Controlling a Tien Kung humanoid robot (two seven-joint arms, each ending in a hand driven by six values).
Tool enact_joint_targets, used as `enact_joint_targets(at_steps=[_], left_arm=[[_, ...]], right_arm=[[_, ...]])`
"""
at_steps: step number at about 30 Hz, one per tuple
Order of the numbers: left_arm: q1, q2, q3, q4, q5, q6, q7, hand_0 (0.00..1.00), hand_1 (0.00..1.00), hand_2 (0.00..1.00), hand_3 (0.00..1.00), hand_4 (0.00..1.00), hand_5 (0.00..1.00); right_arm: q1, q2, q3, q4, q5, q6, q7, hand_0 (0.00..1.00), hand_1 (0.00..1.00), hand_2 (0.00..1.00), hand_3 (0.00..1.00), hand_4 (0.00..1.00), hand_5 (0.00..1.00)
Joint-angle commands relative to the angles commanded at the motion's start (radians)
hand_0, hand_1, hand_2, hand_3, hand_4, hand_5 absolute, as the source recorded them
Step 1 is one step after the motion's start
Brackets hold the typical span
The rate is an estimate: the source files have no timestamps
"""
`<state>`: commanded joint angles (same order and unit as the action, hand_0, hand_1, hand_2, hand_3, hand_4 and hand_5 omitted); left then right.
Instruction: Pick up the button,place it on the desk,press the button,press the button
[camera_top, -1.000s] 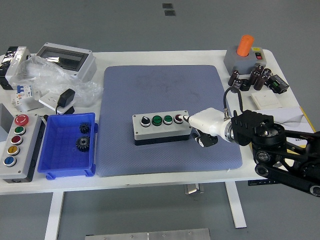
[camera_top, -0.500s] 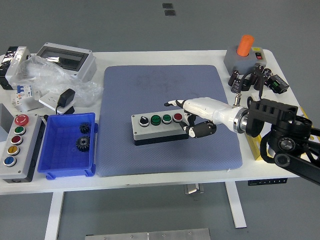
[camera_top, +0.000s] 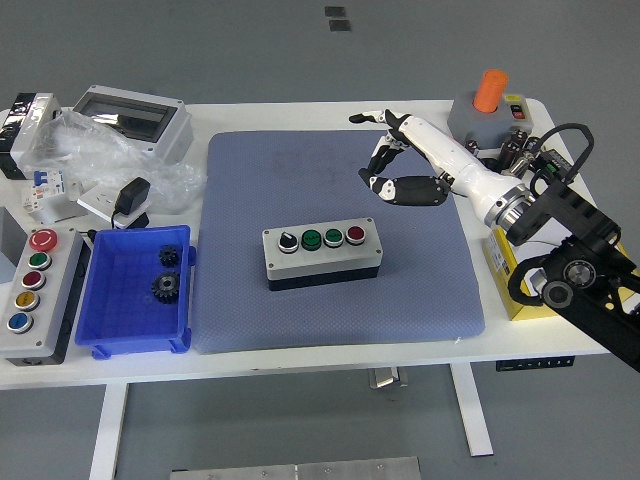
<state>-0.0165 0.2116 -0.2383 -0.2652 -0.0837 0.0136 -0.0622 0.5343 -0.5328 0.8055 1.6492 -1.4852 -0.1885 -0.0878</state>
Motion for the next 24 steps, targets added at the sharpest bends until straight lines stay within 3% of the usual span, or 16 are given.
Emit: enact_joint_targets(at_steps=[3,4,17,24], left_arm=[[0.0,-0.001,-0.001,0.0,0.001,0.0,0.001,0.645,0.653,0.598,0.581,0.55,0.189],[0.0,-0.001,-0.001,0.0,0.001,0.0,0.001,0.645,0.653,0.599,0.582,0.553,0.189],[-0.002,0.0,-0.003,-0.001,0.004,-0.002,0.003,0.645,0.653,0.599,0.582,0.556,0.189],[0.001,-0.001,-0.012,-0.001,0.013,0.0,0.008,0.645,0.653,0.599,0.582,0.56,0.187]], right_arm=[[-0.008,0.012,-0.018,0.002,-0.056,-0.035,-0.013,0.811,0.798,0.873,0.96,0.974,0.464],[-0.009,0.016,-0.026,0.004,-0.085,-0.035,-0.028,0.971,0.956,0.998,0.998,0.998,0.624],[0.016,0.043,-0.106,0.022,-0.328,0.026,-0.138,0.998,0.998,0.998,0.998,0.998,0.644],[0.033,0.05,-0.125,0.029,-0.356,0.035,-0.15,0.998,0.998,0.998,0.998,0.998,0.625]])
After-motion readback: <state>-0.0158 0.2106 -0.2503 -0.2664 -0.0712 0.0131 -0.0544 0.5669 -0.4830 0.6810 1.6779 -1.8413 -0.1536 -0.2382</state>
